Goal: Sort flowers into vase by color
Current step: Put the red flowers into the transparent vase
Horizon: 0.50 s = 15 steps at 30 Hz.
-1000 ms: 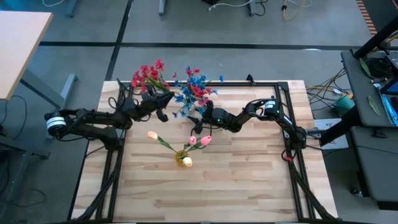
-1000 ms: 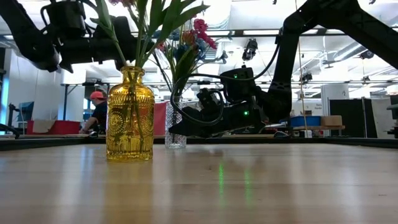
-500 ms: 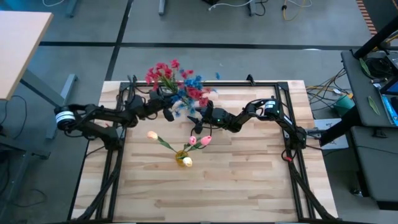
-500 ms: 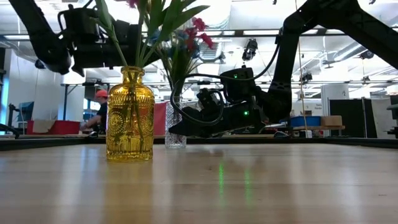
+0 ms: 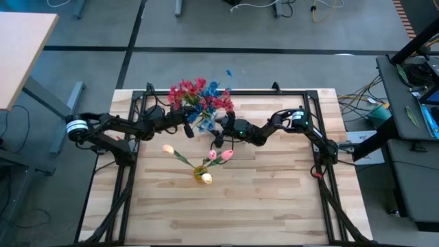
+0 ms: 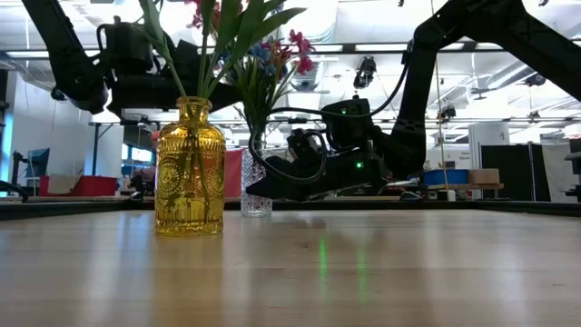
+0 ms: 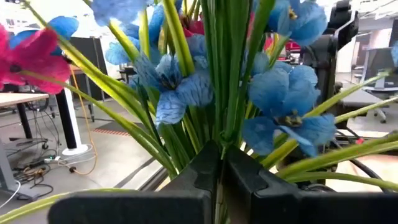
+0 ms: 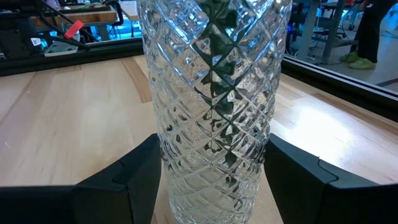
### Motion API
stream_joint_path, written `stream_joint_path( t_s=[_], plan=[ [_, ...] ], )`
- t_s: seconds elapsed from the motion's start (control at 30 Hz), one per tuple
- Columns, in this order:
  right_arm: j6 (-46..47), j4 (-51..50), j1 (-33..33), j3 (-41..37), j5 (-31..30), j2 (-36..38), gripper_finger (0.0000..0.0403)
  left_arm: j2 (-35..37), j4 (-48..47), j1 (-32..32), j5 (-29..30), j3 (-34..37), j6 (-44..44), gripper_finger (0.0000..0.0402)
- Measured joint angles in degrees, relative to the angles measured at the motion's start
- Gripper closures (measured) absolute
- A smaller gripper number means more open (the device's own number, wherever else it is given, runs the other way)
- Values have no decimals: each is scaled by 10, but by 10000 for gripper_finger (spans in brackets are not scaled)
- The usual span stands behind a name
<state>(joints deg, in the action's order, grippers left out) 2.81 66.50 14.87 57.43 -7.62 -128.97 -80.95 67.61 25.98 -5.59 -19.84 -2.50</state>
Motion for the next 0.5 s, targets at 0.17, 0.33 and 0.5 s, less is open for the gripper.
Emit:
stream_joint_path(
  t_s=[0.17,0.33,0.5],
  plan=[
    [1,0,0,0,0,0,168,0,0,0,0,0,-2,401],
    [1,0,0,0,0,0,168,1,0,0,3,0,0,400],
    [2,0,0,0,0,0,168,1,-6,0,3,2,2,367]
  ],
)
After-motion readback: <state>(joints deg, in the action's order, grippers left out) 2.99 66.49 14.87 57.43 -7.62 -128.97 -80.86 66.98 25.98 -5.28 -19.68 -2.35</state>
